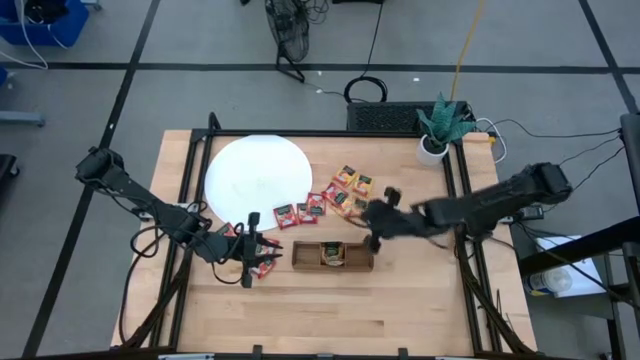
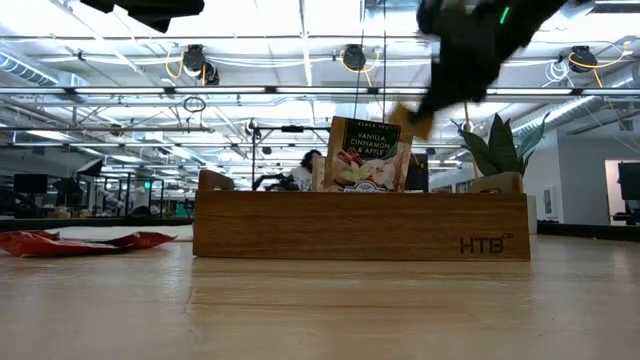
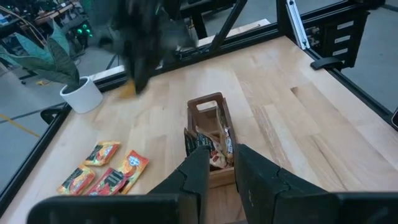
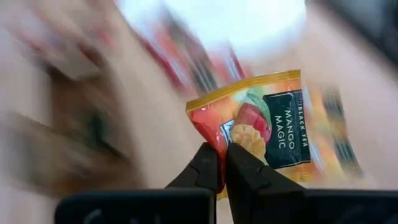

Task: Pick & Place Tea
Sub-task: Put the yellow tea bag into the right section of the wooden organizer

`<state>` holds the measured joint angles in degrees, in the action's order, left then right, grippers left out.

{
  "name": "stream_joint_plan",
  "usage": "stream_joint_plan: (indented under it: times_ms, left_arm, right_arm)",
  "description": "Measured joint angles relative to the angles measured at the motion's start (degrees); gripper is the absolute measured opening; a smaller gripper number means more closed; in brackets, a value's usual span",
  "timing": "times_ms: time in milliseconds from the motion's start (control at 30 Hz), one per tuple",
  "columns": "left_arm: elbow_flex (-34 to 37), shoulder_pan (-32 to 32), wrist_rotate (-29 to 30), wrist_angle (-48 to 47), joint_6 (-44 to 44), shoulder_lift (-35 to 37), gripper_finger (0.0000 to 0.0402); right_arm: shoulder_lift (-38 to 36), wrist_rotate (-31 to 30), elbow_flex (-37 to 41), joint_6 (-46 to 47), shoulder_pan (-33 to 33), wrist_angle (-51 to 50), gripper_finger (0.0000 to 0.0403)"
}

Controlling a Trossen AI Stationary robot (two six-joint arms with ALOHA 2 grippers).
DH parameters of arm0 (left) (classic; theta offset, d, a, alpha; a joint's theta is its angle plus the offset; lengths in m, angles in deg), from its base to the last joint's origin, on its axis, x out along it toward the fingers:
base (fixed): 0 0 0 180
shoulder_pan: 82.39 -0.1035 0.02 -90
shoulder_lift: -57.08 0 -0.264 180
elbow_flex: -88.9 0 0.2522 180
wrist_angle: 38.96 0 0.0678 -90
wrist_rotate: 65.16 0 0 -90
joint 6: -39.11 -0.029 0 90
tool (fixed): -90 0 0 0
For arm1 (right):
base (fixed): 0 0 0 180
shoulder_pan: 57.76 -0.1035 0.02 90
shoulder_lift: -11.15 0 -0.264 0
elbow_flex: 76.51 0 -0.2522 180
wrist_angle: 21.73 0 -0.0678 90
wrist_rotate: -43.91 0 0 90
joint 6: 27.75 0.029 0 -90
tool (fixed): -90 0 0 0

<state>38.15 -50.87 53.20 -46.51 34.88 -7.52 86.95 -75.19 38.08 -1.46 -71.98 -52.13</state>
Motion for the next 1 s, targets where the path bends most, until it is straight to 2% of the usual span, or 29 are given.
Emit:
stream_joint_plan:
  times_ms: [67, 167, 267, 333, 567, 767, 933, 1000]
  left_arm:
    - [0.0, 0.0, 0.0, 0.0, 0.0, 0.0, 0.0081]
    - [0.0, 0.0, 0.0, -0.01, 0.0, 0.0, 0.0081]
    - [0.0, 0.0, 0.09, 0.7, 0.07, 0.0, 0.0081]
    - [0.0, 0.0, -0.01, 4.58, 0.13, -0.04, 0.0081]
    - [-0.02, 0.11, -0.32, 15.79, 1.59, 0.02, 0.0081]
    - [-0.02, -0.75, -0.27, 20.19, 1.19, 0.02, 0.0081]
    - [-0.02, -1.86, 1.75, 20.92, 1.44, -0.3, 0.0081]
    - [-0.04, -3.94, 2.21, 20.9, 3.37, -2.01, 0.0081]
  right_arm:
    - [-2.0, -2.36, 4.33, -4.05, -4.61, 12.05, 0.0005]
    - [-2.41, -1.83, 12.21, -11.99, -8.9, 34.46, 0.0004]
    - [-2.38, 2.04, 18.96, -17.47, -10.58, 56.5, 0.0004]
    - [-1.46, 4.5, 21.88, -18.77, -10.57, 63.32, 0.0003]
    - [1.68, 3.55, 23.31, -21.66, -10.54, 66.84, 0.0003]
    - [6.59, -10.44, 20.55, -32.65, -10.54, 62.59, 0.0003]
    - [14.07, -20.41, 11.96, -44.6, -10.54, 52.65, 0.0003]
    - [17.85, -27.57, 8.1, -49.06, -10.54, 48.15, 0.0003]
